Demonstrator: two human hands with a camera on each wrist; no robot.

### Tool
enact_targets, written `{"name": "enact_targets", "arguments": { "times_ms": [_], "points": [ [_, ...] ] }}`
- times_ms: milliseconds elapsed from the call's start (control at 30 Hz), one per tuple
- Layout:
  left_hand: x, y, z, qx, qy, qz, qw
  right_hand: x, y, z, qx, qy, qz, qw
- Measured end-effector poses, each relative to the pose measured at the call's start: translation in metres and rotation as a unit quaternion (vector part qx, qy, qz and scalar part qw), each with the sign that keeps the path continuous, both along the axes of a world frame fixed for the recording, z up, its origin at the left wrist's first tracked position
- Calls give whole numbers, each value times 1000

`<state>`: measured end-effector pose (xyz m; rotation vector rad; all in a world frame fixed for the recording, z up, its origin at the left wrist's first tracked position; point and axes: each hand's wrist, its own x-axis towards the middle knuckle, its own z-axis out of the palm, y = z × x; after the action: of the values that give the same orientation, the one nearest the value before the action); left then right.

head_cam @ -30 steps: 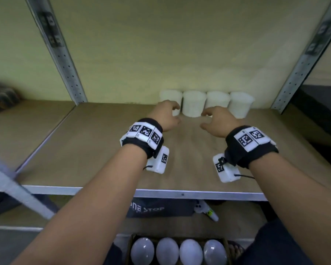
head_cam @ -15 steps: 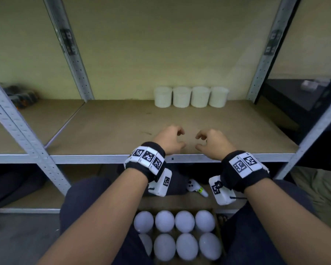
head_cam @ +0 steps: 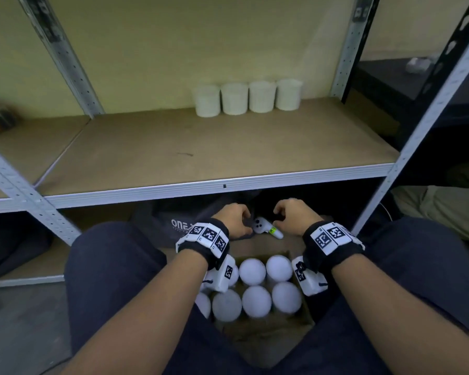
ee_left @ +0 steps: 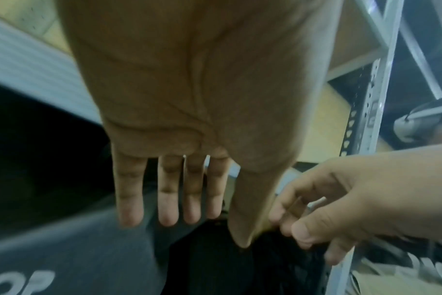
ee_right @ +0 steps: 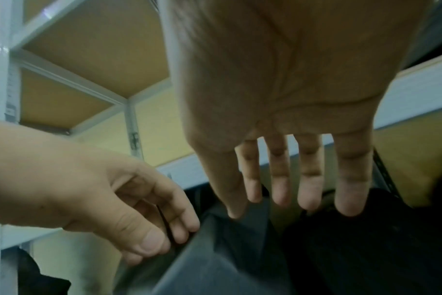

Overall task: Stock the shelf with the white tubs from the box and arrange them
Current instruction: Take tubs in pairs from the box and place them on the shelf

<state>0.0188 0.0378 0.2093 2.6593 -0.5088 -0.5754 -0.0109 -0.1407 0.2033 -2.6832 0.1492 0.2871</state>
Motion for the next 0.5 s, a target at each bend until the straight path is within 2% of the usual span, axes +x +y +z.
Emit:
{"name": "enact_targets", "arguments": {
  "times_ms": [233, 367, 500],
  "points": [
    [-9, -28, -80, 44, 138, -11, 989, -18, -14, -74, -87, 168, 21, 982],
    [-18, -40, -127, 54, 169, -32, 984, -17, -20, -103, -105, 210, 45, 971],
    [-23, -47, -170, 96, 189, -50, 976, -15, -20, -133, -123, 214, 56, 967]
  ]
}}
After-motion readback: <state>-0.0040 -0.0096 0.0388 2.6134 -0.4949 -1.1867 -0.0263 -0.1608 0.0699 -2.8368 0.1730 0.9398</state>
